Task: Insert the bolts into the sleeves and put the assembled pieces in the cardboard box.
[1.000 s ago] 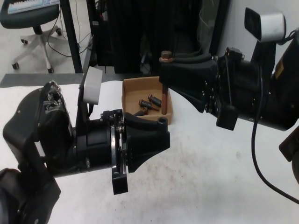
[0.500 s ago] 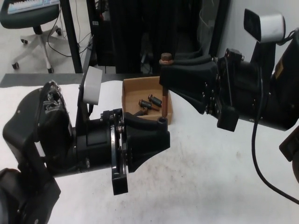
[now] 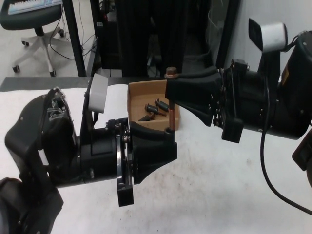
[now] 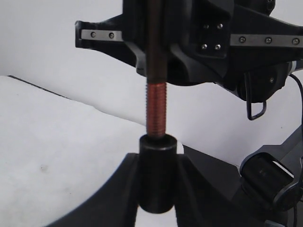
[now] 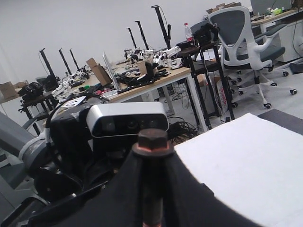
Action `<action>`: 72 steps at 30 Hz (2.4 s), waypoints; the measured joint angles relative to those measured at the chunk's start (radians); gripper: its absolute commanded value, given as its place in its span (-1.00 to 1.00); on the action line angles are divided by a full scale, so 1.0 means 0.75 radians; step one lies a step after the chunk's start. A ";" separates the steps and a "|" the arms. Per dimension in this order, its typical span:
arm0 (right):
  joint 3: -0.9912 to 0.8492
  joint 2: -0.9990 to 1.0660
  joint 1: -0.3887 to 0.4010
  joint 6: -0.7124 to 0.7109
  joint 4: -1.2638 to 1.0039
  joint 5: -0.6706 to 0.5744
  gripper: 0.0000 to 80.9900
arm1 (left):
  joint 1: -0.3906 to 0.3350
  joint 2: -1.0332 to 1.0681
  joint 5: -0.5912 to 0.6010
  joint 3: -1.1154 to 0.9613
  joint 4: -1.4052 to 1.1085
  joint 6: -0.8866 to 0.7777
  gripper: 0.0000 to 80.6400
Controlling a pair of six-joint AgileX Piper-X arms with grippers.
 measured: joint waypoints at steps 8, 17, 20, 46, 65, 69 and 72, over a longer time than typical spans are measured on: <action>-0.007 -0.003 0.000 0.000 -0.004 0.017 -0.98 | 0.000 0.000 0.002 0.003 -0.058 -0.036 -0.99; -0.007 -0.003 0.000 0.000 -0.001 0.034 -0.98 | 0.000 0.000 0.002 0.006 -0.060 -0.043 -0.99; -0.007 -0.003 0.004 0.000 -0.001 0.035 -0.98 | 0.000 0.000 0.002 0.006 -0.060 -0.043 -0.99; -0.021 -0.012 0.046 -0.060 0.080 0.045 -0.98 | 0.000 0.000 0.010 0.013 -0.059 -0.075 -0.99; -0.008 -0.005 0.028 -0.069 0.140 -0.031 -0.99 | 0.035 0.000 0.003 0.002 -0.130 -0.093 -0.99; -0.008 -0.005 0.028 -0.069 0.140 -0.031 -0.62 | 0.035 0.000 0.003 0.002 -0.130 -0.093 -0.99; -0.008 -0.005 0.028 -0.069 0.140 -0.036 0.04 | 0.045 0.000 -0.005 0.002 -0.135 -0.093 -0.99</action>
